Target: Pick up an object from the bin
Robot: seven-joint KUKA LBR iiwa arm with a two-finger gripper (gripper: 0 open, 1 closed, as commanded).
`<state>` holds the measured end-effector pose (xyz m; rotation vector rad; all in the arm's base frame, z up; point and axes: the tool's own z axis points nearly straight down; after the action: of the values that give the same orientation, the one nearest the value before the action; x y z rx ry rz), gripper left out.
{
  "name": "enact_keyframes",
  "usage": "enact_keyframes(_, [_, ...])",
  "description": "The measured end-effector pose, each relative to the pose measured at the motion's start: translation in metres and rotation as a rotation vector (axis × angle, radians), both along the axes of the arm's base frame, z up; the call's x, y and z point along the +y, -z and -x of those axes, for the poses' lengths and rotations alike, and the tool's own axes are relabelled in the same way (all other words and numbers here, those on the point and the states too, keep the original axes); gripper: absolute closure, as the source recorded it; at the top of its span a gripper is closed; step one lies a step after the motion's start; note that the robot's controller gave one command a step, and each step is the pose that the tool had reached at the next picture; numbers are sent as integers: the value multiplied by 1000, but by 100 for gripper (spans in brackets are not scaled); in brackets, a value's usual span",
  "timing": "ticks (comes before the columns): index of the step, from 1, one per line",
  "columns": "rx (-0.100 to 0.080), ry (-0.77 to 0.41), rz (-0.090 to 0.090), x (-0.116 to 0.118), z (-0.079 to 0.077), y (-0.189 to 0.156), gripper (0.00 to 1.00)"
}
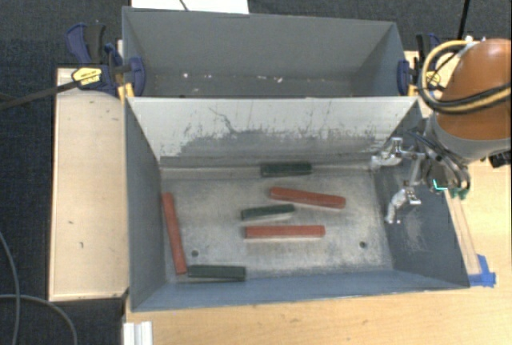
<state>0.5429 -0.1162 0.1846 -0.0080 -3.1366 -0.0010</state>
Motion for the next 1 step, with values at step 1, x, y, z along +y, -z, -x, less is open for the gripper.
enact_keyframes(1, [-8, -3, 1, 1, -2, -5, 0])
